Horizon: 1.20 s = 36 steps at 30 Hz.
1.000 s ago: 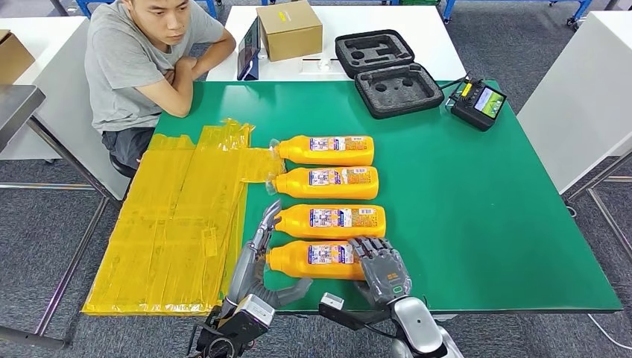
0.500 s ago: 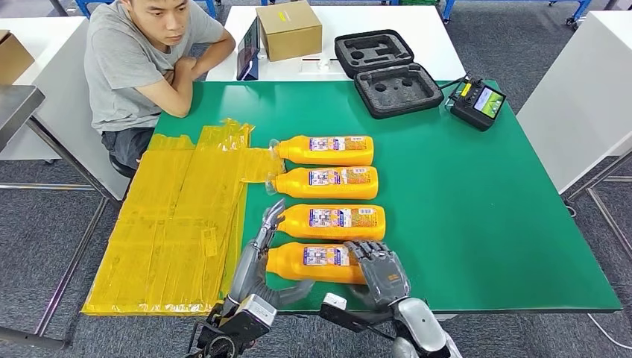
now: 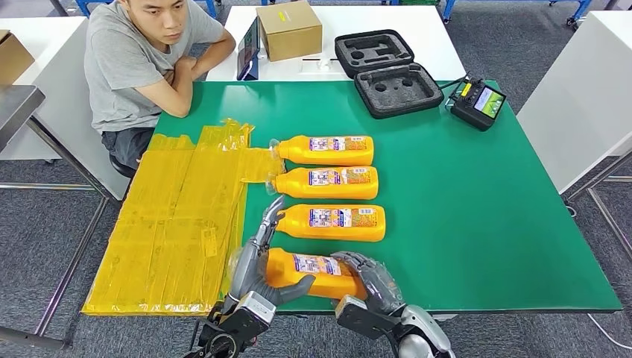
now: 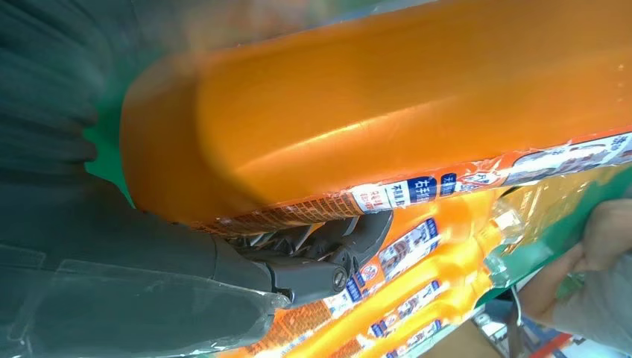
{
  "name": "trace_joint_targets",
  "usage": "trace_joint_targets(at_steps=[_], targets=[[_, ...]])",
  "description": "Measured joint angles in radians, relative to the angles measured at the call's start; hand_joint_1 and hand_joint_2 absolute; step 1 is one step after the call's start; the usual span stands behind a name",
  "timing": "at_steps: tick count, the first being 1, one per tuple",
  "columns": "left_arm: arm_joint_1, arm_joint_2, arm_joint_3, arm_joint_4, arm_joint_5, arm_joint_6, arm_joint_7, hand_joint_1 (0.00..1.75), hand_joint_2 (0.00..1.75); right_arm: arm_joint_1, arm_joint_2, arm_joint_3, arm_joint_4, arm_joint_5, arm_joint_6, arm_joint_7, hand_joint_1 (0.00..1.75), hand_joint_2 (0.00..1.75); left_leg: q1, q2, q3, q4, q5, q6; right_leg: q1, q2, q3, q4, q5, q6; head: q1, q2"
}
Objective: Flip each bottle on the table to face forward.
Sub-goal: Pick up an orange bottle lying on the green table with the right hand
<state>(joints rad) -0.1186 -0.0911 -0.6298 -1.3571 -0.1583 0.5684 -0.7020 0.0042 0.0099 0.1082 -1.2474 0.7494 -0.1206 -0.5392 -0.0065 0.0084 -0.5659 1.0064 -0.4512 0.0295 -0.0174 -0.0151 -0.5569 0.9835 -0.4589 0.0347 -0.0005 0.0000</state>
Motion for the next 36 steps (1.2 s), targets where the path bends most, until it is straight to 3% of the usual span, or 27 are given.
trace_joint_targets(at_steps=[7,19,26,31,36], targets=[[0.004,0.004,-0.001,-0.084,-0.055,0.119,0.0,0.0,1.75,0.006,0.001,-0.003,-0.004,-0.016,0.002,-0.005,1.75,1.75,0.0,0.0,-0.001,0.0,0.0,0.0,0.0,0.0,0.0,0.0,0.0,0.0,0.0,0.0],[0.046,-0.005,0.043,-0.354,-0.169,0.13,0.0,0.0,1.75,-0.003,0.013,-0.036,0.014,-0.029,-0.028,-0.009,1.75,1.75,0.0,0.0,-0.001,0.0,0.0,0.0,0.0,0.0,0.0,0.0,0.0,0.0,0.0,0.0],[0.049,-0.005,0.037,-0.398,-0.174,0.13,0.0,0.0,1.75,-0.006,0.019,-0.043,0.024,-0.022,-0.04,-0.008,1.75,1.75,0.0,0.0,-0.001,0.0,0.0,0.0,0.0,0.0,0.0,0.0,0.0,0.0,0.0,0.0],[0.049,-0.003,0.01,-0.403,-0.217,0.13,0.0,0.0,1.75,-0.016,0.025,-0.05,0.038,0.036,-0.11,0.013,1.75,1.75,0.0,0.0,-0.001,0.0,0.0,0.0,0.0,0.0,0.0,0.0,0.0,0.0,0.0,0.0],[0.058,-0.003,0.005,-0.404,-0.219,0.123,0.018,0.0,1.75,-0.014,0.039,-0.074,0.045,-0.005,-0.148,-0.016,1.75,1.75,0.0,0.0,-0.001,0.0,0.0,0.0,0.0,0.0,0.0,0.0,0.0,0.0,0.0,0.0]])
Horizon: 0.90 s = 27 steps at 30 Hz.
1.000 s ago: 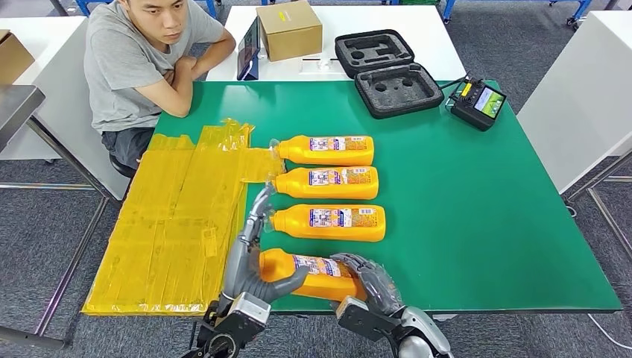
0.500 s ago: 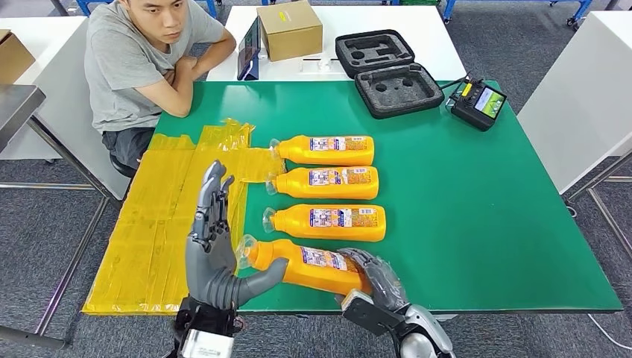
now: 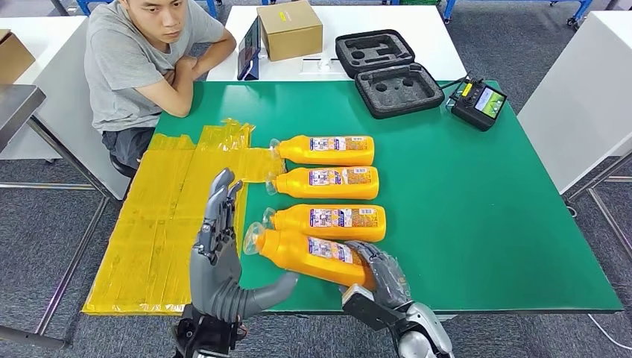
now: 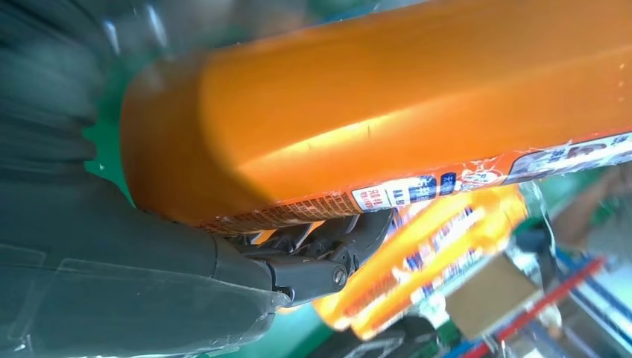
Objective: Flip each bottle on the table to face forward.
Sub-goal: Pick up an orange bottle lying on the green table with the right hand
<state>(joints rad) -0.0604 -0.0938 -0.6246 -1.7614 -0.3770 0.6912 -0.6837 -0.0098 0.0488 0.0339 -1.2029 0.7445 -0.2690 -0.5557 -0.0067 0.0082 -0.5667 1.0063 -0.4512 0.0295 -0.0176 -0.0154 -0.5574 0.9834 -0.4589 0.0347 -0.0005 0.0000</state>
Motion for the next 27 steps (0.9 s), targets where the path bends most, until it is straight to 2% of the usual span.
trace_joint_targets(at_steps=[10,19,27], targets=[[0.003,-0.016,0.032,0.179,0.279,-0.047,-0.01,0.0,1.75,0.057,0.025,-0.051,-0.105,-0.101,-0.018,-0.051,1.75,1.75,0.0,0.0,0.0,0.0,0.0,0.0,0.0,0.0,0.0,0.0,0.0,0.0,0.0,0.0],[0.052,-0.067,0.155,0.256,0.34,-0.063,-0.013,0.0,1.75,0.073,0.035,-0.072,-0.142,-0.173,-0.006,-0.08,1.75,1.75,0.0,0.0,-0.001,0.0,0.0,0.0,0.0,0.0,-0.001,0.0,0.0,0.0,0.0,0.0],[0.062,-0.08,0.174,0.25,0.328,-0.047,-0.017,0.0,1.75,0.073,0.042,-0.083,-0.147,-0.207,-0.037,-0.089,1.75,1.75,0.0,0.0,-0.001,0.0,0.0,0.0,0.0,0.0,-0.001,0.0,0.0,0.0,0.0,0.0]])
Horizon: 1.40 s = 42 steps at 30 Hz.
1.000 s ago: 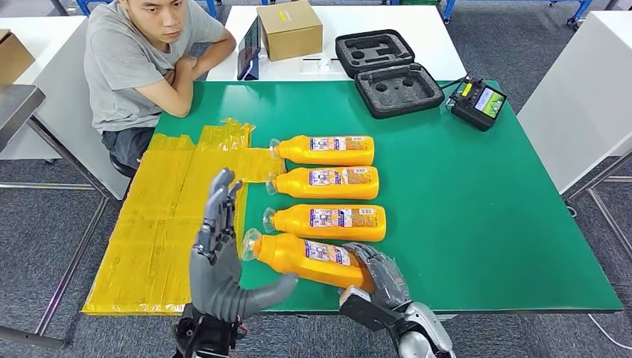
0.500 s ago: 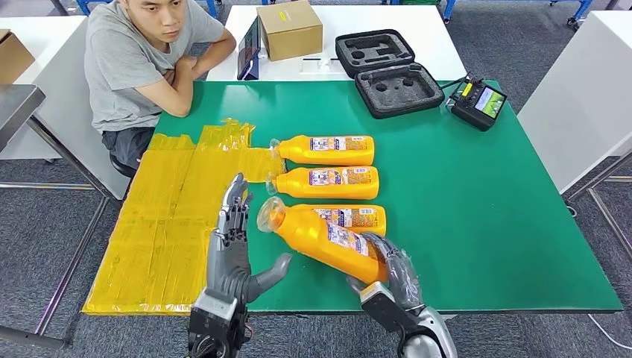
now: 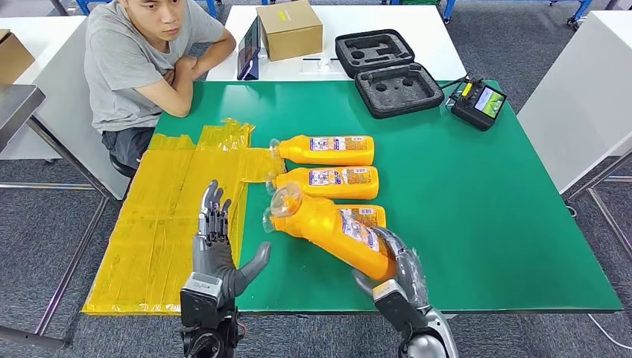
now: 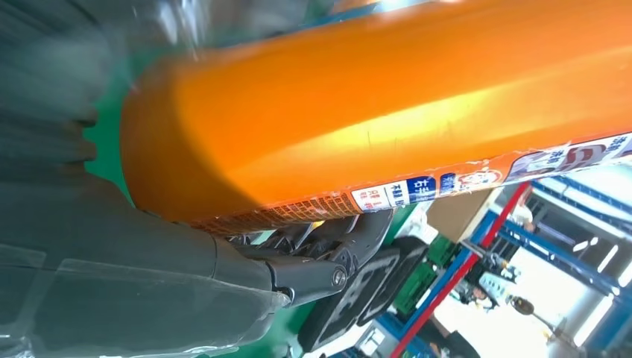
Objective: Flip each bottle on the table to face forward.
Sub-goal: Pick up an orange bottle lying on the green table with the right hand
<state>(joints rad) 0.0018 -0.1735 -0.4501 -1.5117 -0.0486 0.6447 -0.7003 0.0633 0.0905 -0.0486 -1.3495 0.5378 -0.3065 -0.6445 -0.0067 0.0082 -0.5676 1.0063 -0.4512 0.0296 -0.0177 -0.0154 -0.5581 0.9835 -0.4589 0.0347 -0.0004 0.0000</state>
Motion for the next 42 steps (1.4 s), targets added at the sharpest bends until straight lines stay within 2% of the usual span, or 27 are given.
trace_joint_targets(at_steps=[5,15,17,19,22,42], targets=[[0.0,-0.011,0.009,0.013,0.042,-0.075,0.0,0.0,1.75,0.0,0.004,-0.003,-0.004,-0.007,-0.013,-0.007,1.75,1.75,0.0,0.0,0.0,0.0,0.0,0.0,0.0,0.0,0.0,0.0,0.0,0.0,0.0,0.0],[0.0,-0.015,0.013,0.02,0.049,-0.098,0.0,0.0,1.75,0.0,0.004,-0.003,-0.004,-0.008,-0.016,-0.008,1.75,1.75,0.0,0.0,0.0,0.0,0.0,0.0,0.0,0.0,0.0,0.0,0.0,0.0,0.0,0.0],[-0.002,-0.03,0.028,0.064,0.076,-0.18,0.0,0.0,1.75,0.0,0.004,-0.003,-0.005,-0.011,-0.025,-0.013,1.75,1.75,0.0,0.0,0.0,0.0,0.0,0.0,0.0,0.0,0.0,0.0,0.0,0.0,0.0,0.0],[-0.01,-0.051,0.043,0.152,0.102,-0.3,0.0,0.0,1.75,0.001,0.004,-0.002,-0.007,-0.017,-0.039,-0.019,1.75,1.75,0.0,0.0,0.0,0.0,0.0,0.0,0.0,0.0,0.0,0.0,0.0,0.0,0.0,0.0],[-0.022,-0.069,0.039,0.255,0.078,-0.39,0.0,0.0,1.75,0.001,0.004,0.004,-0.007,-0.019,-0.049,-0.021,1.75,1.75,0.0,0.0,0.0,0.0,0.0,0.0,0.0,0.0,0.0,0.0,0.0,0.0,0.0,0.0],[-0.078,-0.078,0.012,0.311,0.077,-0.401,0.0,0.0,1.75,-0.053,0.018,0.1,0.073,0.044,-0.07,-0.008,1.75,1.75,0.0,0.0,0.0,0.0,0.0,0.0,0.0,0.0,0.0,0.0,0.0,0.0,0.0,0.0]])
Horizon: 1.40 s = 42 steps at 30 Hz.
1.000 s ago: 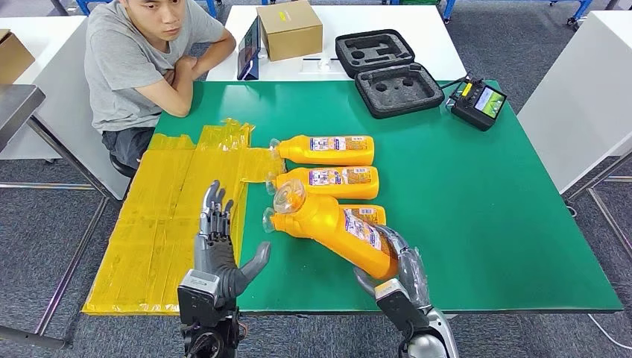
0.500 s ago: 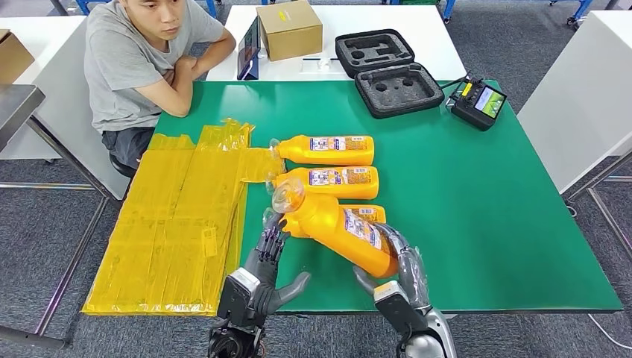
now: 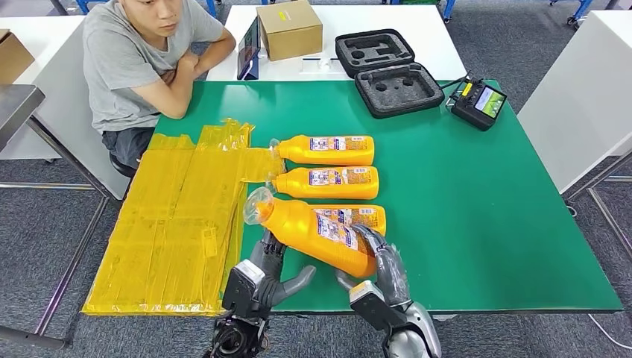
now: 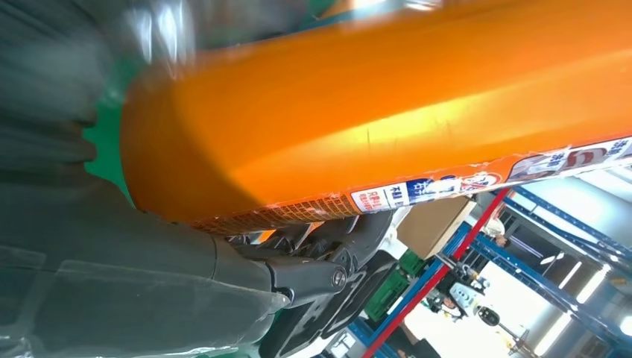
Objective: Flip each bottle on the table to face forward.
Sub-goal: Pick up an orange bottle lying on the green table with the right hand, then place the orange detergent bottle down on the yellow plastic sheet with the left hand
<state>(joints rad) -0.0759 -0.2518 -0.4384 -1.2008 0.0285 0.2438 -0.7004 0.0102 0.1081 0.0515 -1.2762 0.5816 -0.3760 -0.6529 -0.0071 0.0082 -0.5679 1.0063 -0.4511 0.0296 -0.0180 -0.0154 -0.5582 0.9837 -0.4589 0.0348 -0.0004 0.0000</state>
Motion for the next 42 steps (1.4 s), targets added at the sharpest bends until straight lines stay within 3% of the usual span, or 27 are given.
trace_joint_targets(at_steps=[18,42], targets=[[-0.004,0.0,0.002,0.008,0.007,0.004,0.0,0.0,1.75,-0.061,0.0,0.047,0.137,-0.028,-0.025,-0.029,1.75,1.75,0.0,0.0,0.0,0.0,0.0,0.0,0.0,0.0,0.0,0.0,0.0,0.0,0.0,0.0],[-0.021,-0.003,0.001,0.078,0.041,-0.018,0.0,0.0,1.75,-0.106,0.026,0.136,0.198,-0.01,-0.067,-0.045,1.75,1.75,0.0,0.0,0.0,0.0,0.0,0.0,0.0,0.0,0.0,0.0,0.0,0.0,0.0,0.0]])
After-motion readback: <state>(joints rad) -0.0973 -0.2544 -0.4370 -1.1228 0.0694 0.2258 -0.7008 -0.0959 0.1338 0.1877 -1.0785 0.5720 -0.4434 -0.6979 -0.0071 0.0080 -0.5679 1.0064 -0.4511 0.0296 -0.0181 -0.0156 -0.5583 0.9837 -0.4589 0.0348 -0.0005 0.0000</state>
